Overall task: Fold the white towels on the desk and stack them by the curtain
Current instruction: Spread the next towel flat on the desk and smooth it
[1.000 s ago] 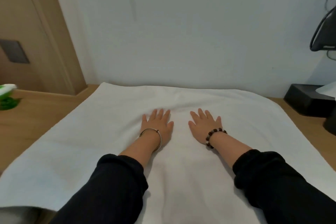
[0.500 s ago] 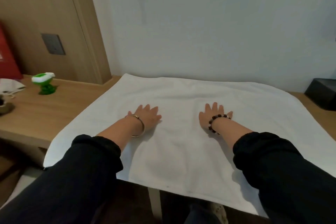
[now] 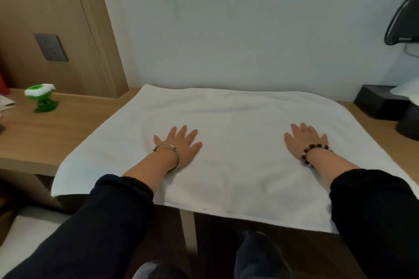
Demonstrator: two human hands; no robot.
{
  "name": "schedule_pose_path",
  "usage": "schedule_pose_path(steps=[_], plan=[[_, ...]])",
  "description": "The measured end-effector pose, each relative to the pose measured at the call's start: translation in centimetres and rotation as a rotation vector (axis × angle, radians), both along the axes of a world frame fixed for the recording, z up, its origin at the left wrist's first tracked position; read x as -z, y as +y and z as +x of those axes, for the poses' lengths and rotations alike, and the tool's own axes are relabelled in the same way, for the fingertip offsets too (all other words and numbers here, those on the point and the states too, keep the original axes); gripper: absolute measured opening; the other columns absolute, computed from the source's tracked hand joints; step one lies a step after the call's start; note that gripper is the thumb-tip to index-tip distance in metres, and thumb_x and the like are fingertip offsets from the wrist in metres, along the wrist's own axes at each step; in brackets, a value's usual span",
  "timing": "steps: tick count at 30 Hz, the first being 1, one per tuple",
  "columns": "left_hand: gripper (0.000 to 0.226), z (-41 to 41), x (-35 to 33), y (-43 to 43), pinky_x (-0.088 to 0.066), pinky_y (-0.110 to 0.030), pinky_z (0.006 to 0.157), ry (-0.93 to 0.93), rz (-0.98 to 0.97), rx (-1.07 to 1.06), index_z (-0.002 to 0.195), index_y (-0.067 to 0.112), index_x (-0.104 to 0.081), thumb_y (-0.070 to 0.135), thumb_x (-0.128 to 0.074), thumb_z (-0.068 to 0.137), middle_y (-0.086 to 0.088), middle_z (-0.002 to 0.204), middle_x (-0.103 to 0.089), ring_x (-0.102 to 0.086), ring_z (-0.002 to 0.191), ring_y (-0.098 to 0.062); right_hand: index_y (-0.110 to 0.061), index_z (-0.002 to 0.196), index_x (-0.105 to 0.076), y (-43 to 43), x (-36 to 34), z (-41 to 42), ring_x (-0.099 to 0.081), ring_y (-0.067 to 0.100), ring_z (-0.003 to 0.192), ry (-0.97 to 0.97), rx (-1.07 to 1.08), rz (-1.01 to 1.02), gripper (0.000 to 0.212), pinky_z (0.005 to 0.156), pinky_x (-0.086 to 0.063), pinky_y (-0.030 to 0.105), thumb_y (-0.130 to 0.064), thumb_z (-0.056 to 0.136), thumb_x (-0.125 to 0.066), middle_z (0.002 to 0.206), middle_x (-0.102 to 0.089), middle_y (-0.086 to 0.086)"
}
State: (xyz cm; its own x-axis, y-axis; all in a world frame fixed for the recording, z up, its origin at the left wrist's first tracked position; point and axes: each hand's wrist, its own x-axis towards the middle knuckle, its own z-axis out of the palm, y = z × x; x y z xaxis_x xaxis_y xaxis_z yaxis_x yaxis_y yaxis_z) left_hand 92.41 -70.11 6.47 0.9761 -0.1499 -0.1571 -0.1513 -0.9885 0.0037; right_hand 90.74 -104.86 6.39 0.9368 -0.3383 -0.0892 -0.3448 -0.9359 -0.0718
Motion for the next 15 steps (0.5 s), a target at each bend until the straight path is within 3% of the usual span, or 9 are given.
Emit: schedule_pose_path(steps=[3, 5, 7, 9, 12, 15], plan=[[0.057, 0.0, -0.3, -0.5, -0.003, -0.065, 0.111, 0.031, -0.007, -0.016, 0.148, 0.044, 0.005, 0.06, -0.011, 0.095, 0.012, 0.159, 0.012, 0.01, 0.146, -0.019, -0.028, 0.153, -0.003, -1.0, -0.4, -0.3, 0.001, 0.024, 0.146, 0.055, 0.169, 0.004, 0.061, 0.115, -0.004, 0.057, -0.051, 0.097, -0.012, 0.16, 0.005, -0.001], [0.057, -0.1, -0.6, -0.9, -0.003, -0.064, 0.111, 0.056, -0.003, -0.029, 0.149, 0.042, 0.005, 0.058, -0.011, 0.096, 0.011, 0.159, 0.013, 0.011, 0.146, -0.021, -0.025, 0.153, -0.002, 0.1, -1.1, -0.1, 0.002, 0.027, 0.146, 0.12, 0.168, 0.016, 0.063, 0.114, -0.006, 0.059, -0.052, 0.097, -0.013, 0.16, 0.007, 0.002], [0.057, -0.2, -0.7, -1.1, -0.006, -0.063, 0.111, 0.047, 0.004, -0.025, 0.149, 0.04, 0.001, 0.057, -0.013, 0.097, 0.009, 0.159, 0.009, 0.007, 0.147, -0.022, -0.021, 0.152, -0.006, 2.3, -1.6, 0.4, -0.004, 0.031, 0.145, 0.139, -0.007, 0.016, 0.065, 0.113, -0.014, 0.058, -0.054, 0.096, -0.016, 0.16, 0.003, 0.005], [0.056, 0.0, -1.0, -0.8, -0.019, -0.058, 0.108, -0.005, -0.004, 0.013, 0.149, 0.037, -0.014, 0.055, -0.018, 0.096, 0.004, 0.158, -0.01, -0.008, 0.144, -0.026, -0.018, 0.152, -0.006, 5.3, -1.8, 1.0, -0.005, 0.033, 0.145, 0.155, -0.243, 0.038, 0.067, 0.114, -0.017, 0.053, -0.055, 0.097, -0.019, 0.16, 0.001, 0.009], [0.043, 0.7, -1.6, 0.0, -0.036, -0.043, 0.091, -0.128, -0.057, 0.076, 0.133, 0.028, -0.041, 0.047, -0.026, 0.097, -0.001, 0.135, -0.04, -0.033, 0.122, -0.026, -0.014, 0.151, -0.009, 9.6, -1.8, 2.3, -0.005, 0.033, 0.145, 0.182, -0.416, 0.09, 0.068, 0.116, -0.016, 0.05, -0.054, 0.098, -0.022, 0.16, -0.002, 0.011], [0.039, 1.8, -1.4, 1.1, -0.034, -0.045, 0.095, -0.199, -0.02, 0.049, 0.131, 0.025, -0.04, 0.04, -0.025, 0.098, -0.004, 0.136, -0.039, -0.031, 0.124, -0.024, -0.019, 0.152, -0.004, 12.6, -1.6, 3.8, 0.002, 0.032, 0.146, 0.199, -0.452, 0.101, 0.069, 0.116, -0.013, 0.053, -0.056, 0.097, -0.022, 0.16, 0.003, 0.005]])
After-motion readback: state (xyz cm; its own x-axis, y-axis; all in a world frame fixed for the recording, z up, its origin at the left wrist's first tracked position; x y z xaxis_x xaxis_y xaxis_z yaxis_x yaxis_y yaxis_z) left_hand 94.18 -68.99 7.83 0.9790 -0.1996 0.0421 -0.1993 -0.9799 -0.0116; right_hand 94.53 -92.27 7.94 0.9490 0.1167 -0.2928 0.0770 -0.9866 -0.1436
